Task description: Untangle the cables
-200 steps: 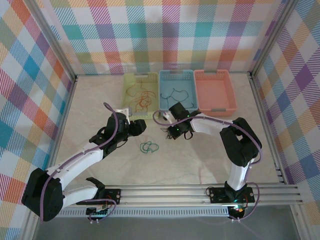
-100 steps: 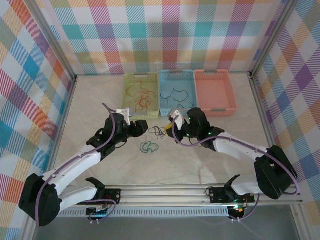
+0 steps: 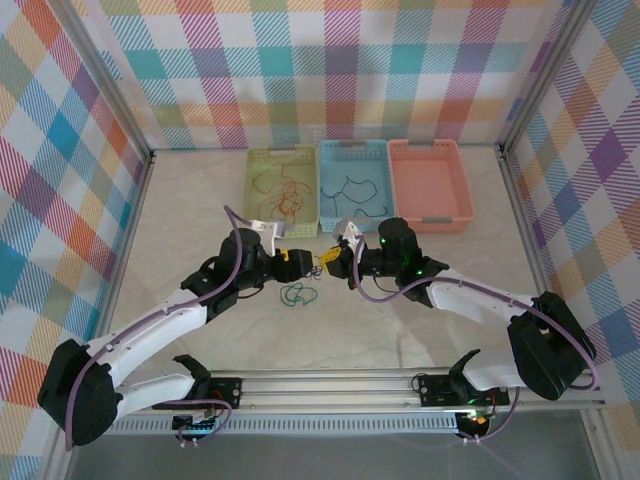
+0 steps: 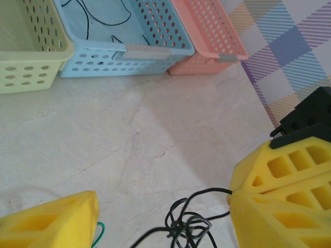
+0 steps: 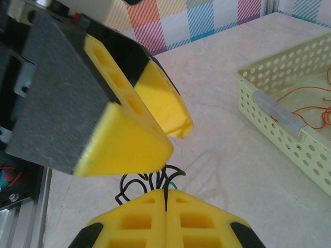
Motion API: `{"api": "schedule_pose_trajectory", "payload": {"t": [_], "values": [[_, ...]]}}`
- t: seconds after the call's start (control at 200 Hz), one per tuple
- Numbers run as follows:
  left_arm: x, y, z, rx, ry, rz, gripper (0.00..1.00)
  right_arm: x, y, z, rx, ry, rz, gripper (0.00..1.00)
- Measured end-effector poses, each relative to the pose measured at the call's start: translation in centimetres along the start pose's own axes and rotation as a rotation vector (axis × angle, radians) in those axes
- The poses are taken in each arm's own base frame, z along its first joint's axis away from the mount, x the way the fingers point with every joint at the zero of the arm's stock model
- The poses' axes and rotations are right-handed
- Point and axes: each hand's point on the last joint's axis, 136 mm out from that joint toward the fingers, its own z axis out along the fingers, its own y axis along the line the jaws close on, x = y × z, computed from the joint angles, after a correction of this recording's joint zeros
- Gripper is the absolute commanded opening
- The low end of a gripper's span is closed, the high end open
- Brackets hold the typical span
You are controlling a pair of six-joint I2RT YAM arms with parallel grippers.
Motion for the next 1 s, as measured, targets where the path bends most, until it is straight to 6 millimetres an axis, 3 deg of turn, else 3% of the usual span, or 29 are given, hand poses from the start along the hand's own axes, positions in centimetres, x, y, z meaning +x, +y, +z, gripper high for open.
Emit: {"api": "schedule_pose_trajectory", "payload": {"t": [0.19,0.56,1.0], "values": [[0.8,0.2,0.6,-0.006,0.034,0.018,0.6,-0.3,0.2,0.0,-0.009,-0.01,-0.002,0.0],[0.9,0.1,1.1,-0.006,0.051,0.029,0.59,-0.4,0.6,0.0,-0.035,-0.014,0.017,0.0],[0.5,2.3,1.1,-0.137,0.029,0.023,0.57,-0.7,1.7,0.0,-0.103,-0.027,0.027,0.0]]}}
